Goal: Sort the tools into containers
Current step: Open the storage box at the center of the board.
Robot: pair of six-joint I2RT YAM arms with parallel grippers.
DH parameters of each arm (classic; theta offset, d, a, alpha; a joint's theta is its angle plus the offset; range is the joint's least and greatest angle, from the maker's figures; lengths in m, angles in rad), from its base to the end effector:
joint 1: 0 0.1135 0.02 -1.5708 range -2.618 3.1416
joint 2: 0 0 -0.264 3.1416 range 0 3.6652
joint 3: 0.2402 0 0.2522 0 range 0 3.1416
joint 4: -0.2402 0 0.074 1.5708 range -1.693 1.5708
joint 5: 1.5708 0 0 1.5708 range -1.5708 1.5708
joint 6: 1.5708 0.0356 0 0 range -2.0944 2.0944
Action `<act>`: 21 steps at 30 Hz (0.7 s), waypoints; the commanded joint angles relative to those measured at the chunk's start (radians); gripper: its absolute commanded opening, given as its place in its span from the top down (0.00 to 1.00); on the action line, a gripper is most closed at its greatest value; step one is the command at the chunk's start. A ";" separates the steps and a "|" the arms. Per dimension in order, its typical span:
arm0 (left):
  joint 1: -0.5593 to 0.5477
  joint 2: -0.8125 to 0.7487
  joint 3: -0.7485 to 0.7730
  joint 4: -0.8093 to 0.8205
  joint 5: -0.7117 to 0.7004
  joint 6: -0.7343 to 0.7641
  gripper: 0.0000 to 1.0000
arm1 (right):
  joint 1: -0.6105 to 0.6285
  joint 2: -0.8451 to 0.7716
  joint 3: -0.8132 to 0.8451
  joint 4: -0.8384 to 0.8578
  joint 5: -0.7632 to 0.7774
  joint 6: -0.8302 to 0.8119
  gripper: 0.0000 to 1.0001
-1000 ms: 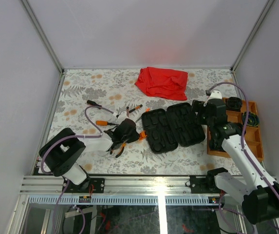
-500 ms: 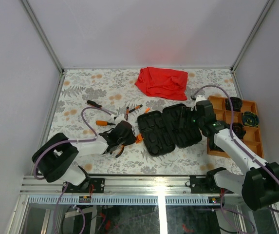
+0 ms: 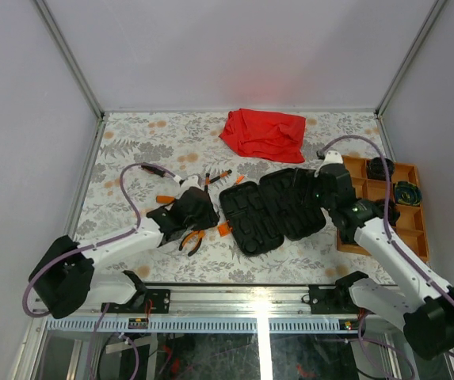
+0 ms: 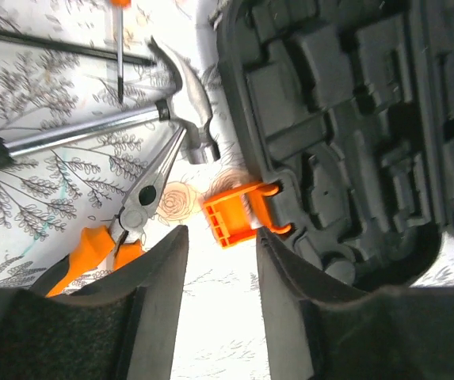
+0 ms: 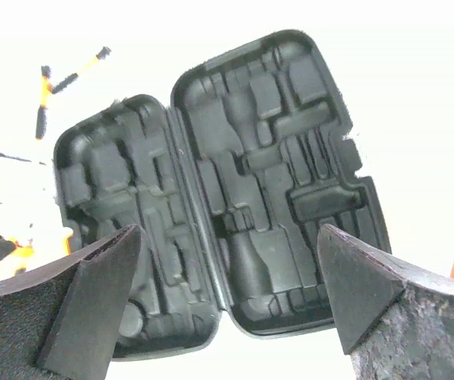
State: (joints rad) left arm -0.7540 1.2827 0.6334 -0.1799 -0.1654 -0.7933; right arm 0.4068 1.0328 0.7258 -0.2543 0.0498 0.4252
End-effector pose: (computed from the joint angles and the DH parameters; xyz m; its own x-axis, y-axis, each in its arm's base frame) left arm 0.1863 -0.1669 0.1858 -0.8005 -0.2126 -0.5604 0.0337 0.9175 -0.3962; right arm 0.2111 0.0890 0.2651 -0.5924 0.1934 -0.7821 -0.1231 0.9376 0.3251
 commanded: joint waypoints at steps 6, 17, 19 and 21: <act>0.016 -0.170 0.060 -0.263 -0.176 0.027 0.41 | 0.003 -0.128 0.382 -0.298 0.163 0.255 0.01; 0.016 -0.182 -0.012 -0.338 -0.128 0.023 0.40 | 0.004 -0.080 0.778 -0.680 0.206 0.568 0.00; 0.016 -0.170 -0.019 -0.367 -0.173 0.001 0.41 | 0.003 -0.084 0.808 -0.703 0.203 0.580 0.01; 0.016 -0.162 -0.018 -0.370 -0.178 -0.006 0.41 | 0.003 -0.099 0.822 -0.702 0.188 0.578 0.00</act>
State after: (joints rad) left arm -0.7441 1.1076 0.6281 -0.4995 -0.2871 -0.7776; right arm 0.4068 0.9482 1.4891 -0.8608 0.2184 0.9371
